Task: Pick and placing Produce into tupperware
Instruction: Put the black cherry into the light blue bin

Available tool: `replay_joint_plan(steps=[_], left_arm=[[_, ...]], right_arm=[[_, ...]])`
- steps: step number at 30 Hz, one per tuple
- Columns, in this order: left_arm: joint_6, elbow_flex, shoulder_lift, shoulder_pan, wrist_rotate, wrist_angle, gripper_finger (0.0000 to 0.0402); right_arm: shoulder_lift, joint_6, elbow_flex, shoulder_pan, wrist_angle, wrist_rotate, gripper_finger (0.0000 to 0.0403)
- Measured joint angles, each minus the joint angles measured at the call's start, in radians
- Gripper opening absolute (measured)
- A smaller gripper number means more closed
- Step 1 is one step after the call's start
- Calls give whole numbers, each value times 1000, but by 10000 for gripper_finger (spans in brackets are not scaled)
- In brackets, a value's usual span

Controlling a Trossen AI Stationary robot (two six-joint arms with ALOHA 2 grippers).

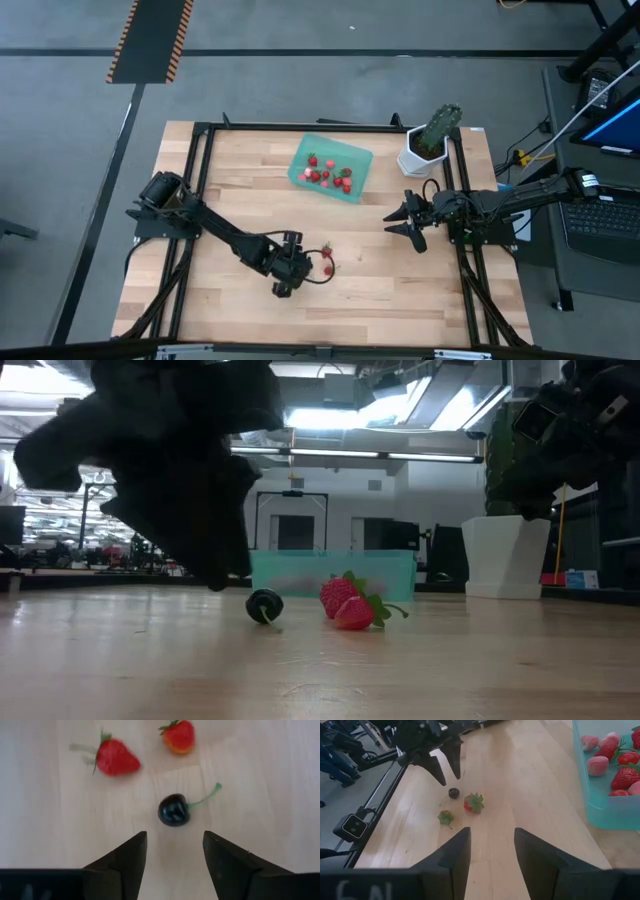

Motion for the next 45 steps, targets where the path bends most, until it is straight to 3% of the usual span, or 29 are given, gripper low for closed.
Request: replay_joint_plan(steps=[5, 19, 26, 45], left_arm=[[180, 0, -1, 23, 7, 23, 190], [428, 3, 10, 43, 118, 77, 176], [551, 3, 12, 47, 110, 62, 176], [619, 8, 94, 73, 206, 111, 167]], right_arm=[[0, 1, 0, 0, 0, 0, 154], [0, 24, 0, 0, -16, 0, 154], [0, 25, 0, 0, -16, 0, 154], [0, 28, 0, 0, -22, 0, 154]])
